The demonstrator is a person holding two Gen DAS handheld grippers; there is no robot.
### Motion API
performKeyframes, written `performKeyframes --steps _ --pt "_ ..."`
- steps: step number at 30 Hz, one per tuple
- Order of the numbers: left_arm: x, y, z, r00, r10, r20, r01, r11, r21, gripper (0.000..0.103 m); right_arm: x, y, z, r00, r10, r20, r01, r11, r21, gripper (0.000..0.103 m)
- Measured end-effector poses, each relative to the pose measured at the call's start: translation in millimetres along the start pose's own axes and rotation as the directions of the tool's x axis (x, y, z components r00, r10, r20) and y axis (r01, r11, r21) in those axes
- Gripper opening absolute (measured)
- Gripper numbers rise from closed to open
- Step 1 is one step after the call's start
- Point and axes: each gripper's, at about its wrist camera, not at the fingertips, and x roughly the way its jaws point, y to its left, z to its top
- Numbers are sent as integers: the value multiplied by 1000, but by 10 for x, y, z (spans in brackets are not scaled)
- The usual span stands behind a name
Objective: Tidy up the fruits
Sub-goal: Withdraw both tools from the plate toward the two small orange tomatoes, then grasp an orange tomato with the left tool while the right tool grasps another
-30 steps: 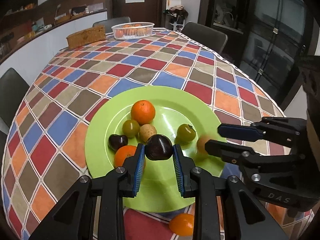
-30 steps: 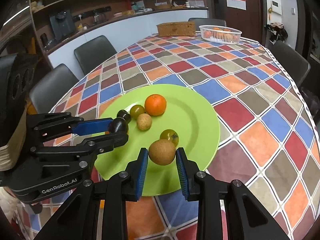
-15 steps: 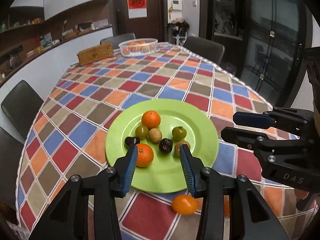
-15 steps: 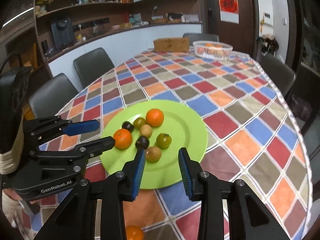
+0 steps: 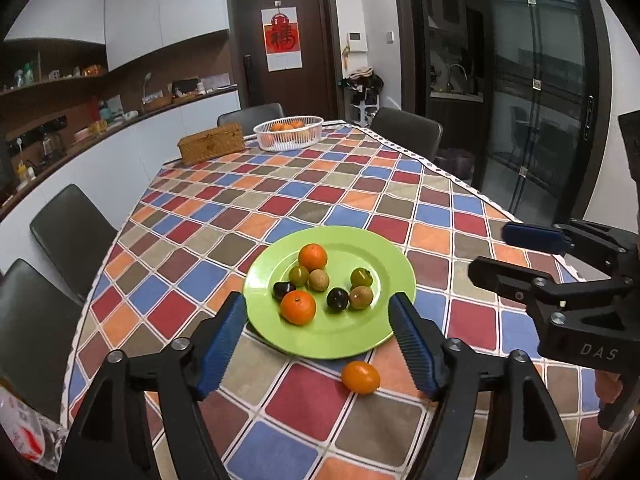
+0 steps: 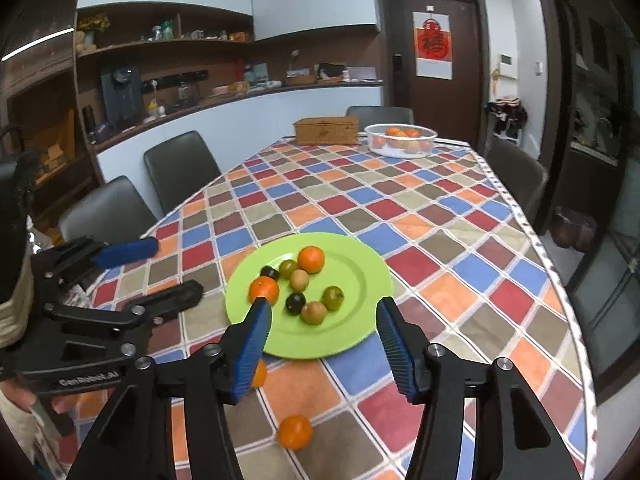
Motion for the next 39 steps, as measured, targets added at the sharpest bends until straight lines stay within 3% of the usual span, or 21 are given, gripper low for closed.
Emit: performKeyframes --steps 6,17,30,34,39 --pt "-33 1 -149 1000 -15 -14 15 999 31 79 -143 87 -158 998 -56 -1 56 998 5 69" --pt "57 8 -375 997 -79 -21 81 991 108 82 -48 226 -504 993 -86 -81 87 996 15 69" --pt "474 -93 -620 979 -165 -122 189 958 218 81 289 241 -866 971 -65 -229 78 996 49 69" --pt "643 -126 -658 974 -170 -151 202 952 230 81 388 221 -926 966 -49 -254 67 996 63 61" --pt "816 -165 -684 964 -186 -190 227 948 223 68 522 199 -992 957 -21 -288 46 996 82 52"
